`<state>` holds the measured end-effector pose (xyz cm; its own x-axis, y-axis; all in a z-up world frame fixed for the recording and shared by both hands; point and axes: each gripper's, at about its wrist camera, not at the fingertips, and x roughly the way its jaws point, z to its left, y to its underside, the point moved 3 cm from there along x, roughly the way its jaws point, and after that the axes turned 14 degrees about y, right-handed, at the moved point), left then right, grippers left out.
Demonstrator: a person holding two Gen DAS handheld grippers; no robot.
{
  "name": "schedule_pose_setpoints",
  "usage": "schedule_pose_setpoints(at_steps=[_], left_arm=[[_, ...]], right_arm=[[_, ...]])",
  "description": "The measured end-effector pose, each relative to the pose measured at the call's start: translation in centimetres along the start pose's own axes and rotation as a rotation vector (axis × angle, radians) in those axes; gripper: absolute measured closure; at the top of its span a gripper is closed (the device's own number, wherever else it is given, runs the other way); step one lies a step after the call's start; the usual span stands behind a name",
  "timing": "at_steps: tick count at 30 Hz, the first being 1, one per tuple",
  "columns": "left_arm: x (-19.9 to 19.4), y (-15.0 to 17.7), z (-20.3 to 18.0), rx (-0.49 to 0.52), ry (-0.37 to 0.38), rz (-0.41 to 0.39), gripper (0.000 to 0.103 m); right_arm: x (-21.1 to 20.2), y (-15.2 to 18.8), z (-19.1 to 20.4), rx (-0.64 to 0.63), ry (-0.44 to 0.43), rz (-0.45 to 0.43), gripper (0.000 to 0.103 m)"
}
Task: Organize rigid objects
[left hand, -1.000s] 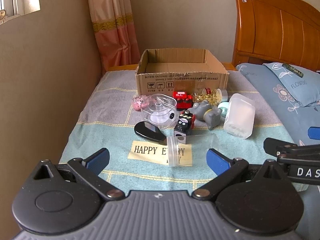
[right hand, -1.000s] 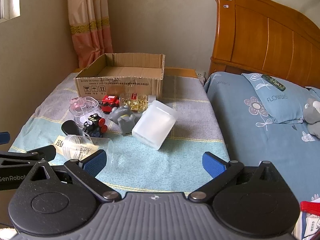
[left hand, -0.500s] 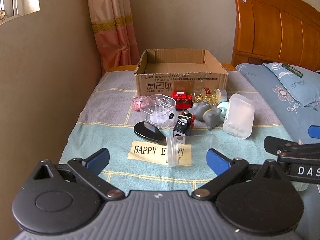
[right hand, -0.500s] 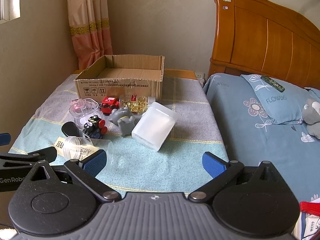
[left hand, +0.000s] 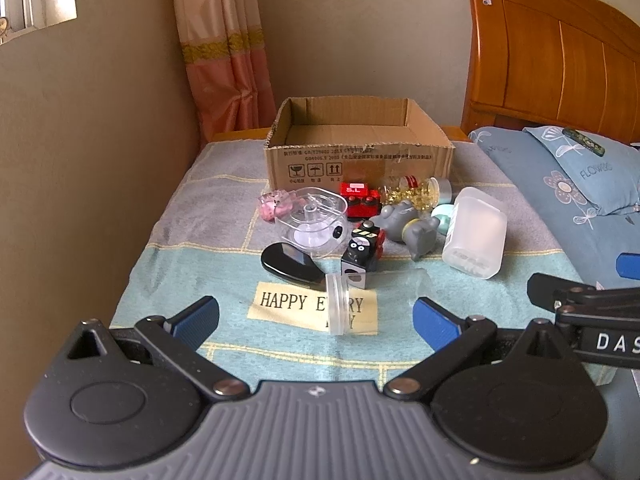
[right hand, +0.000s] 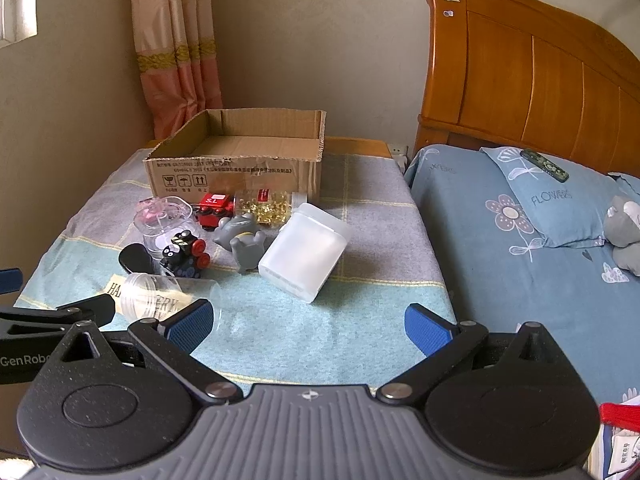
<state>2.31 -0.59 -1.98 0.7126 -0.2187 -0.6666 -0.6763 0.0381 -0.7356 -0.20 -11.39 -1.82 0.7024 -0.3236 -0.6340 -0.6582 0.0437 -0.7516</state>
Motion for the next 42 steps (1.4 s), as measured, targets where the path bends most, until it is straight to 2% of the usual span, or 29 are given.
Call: schedule_pose_setpoints(at_steps=[13, 23, 29, 34, 38, 42], left_arm=[[1.2, -0.1, -0.2, -0.031, 0.032, -0.016, 0.001], [2.9, -0.1, 0.0, -0.050, 0.101, -0.005, 0.001], [4.5, 0.2, -0.4, 0.035, 0.106, 0.004, 0.001], [6.2, 0.5, -0.6, 0.073, 0.138, 0.054, 0.001], [7.9, 0.6, -0.5, 0.051, 0.161, 0.108, 0.001], [9.6, 0.5, -0.3, 0.013, 0.174, 0.150, 0.001]], right_arm=[[1.3, -0.1, -0.6, 0.015, 0.000, 0.012, 0.000], [2.9, -0.4, -0.9, 0.019, -0.019, 0.014, 0.000], [4.6, -0.1, -1.3, 0.004, -0.051, 0.007, 0.000], [6.3, 0.3, -1.3, -0.047, -0.131, -0.023, 0.000], [8.0, 0.9, -1.2, -0.122, -0.172, -0.041, 0.000], [9.8, 1.3, -1.3, -0.184, -0.208, -0.024, 0.000]])
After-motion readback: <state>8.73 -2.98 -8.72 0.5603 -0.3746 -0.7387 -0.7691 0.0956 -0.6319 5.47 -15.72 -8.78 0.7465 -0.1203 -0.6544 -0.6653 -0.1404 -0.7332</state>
